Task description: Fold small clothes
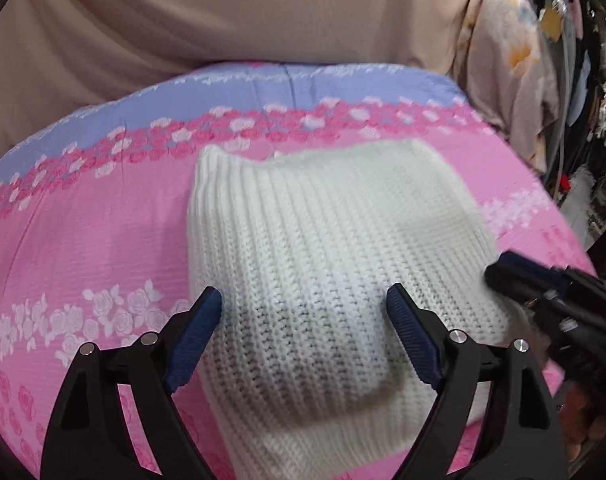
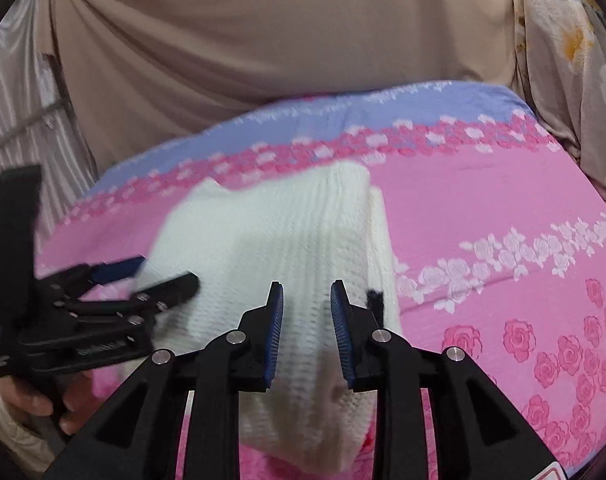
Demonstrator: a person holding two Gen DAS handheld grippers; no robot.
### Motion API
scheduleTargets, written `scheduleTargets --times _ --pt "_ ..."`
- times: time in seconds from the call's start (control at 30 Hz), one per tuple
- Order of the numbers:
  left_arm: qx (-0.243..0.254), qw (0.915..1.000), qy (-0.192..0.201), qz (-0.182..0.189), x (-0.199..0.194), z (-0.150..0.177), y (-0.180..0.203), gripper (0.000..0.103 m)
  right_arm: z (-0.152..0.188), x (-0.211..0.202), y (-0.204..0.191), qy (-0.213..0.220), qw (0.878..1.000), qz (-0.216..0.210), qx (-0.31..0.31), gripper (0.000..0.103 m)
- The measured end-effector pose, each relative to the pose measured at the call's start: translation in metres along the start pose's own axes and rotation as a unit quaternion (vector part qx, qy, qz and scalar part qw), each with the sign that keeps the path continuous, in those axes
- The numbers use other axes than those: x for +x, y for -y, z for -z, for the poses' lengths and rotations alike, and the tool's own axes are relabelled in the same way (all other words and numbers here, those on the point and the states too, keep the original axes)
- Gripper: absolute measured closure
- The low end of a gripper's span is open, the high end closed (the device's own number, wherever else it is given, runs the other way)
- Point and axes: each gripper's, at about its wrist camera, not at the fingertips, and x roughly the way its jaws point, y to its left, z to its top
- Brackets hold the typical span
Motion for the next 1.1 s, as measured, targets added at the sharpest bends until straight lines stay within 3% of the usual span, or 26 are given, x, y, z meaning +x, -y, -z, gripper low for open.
scheduleTargets --times 0.1,0.3,0.37,0.43,0.47,0.57,0.63,0.73,0.87,0.9,0.97,1.03,1.1 --pt "0.003 0.9999 0.003 -0.015 0.006 0.006 0.001 0.014 0.001 -0.002 0.000 0.010 1.000 0.010 -0.012 0.081" --pt "-0.001 0.9998 0.004 -0.021 0.007 0.006 0.001 0.013 -0.044 -0.027 0.000 0.055 0.998 -0.009 0.007 0.076" --pt "0.001 0.9997 0.005 -0.023 0.007 0.007 0.002 0.013 -0.053 -0.005 0.006 0.035 0.999 -0.009 0.015 0.077" --pt "0.000 0.9997 0.005 -0.025 0.007 0.007 0.002 0.012 -0.050 0.033 0.013 -0.019 1.000 0.001 0.024 0.076" --pt "-0.001 0.9997 0.004 -0.025 0.008 0.006 0.002 0.012 -0.045 0.050 0.020 -0.031 0.999 -0.017 0.040 0.068" --pt "-0.006 0.9997 0.002 -0.026 0.011 0.006 -0.002 0.010 -0.042 0.046 0.038 -0.030 0.993 -0.058 0.096 0.066" --pt "-0.009 0.9997 0.000 -0.020 0.011 0.006 -0.004 0.009 -0.041 0.032 0.042 -0.024 0.991 -0.063 0.117 0.065" --pt "-0.020 0.9998 0.002 -0.007 0.005 0.006 -0.007 0.010 -0.034 0.006 0.036 -0.008 0.993 -0.054 0.104 0.062" --pt "-0.057 0.9981 0.002 0.024 -0.004 0.005 -0.023 0.010 -0.024 -0.004 0.023 -0.014 0.994 -0.076 0.080 0.058" --pt "-0.065 0.9975 0.001 0.026 -0.004 0.004 -0.027 0.010 -0.023 0.002 0.019 -0.019 0.995 -0.065 0.069 0.062" --pt "-0.070 0.9973 0.002 0.024 -0.005 0.002 -0.030 0.011 -0.023 0.008 0.016 -0.022 0.997 -0.049 0.056 0.086" --pt "-0.068 0.9975 0.006 0.018 -0.007 0.002 -0.032 0.011 -0.030 -0.008 0.014 0.012 0.996 -0.070 0.062 0.088" --pt "-0.068 0.9976 0.008 0.014 -0.010 0.002 -0.034 0.010 -0.038 -0.019 0.014 0.036 0.997 -0.052 0.054 0.088"
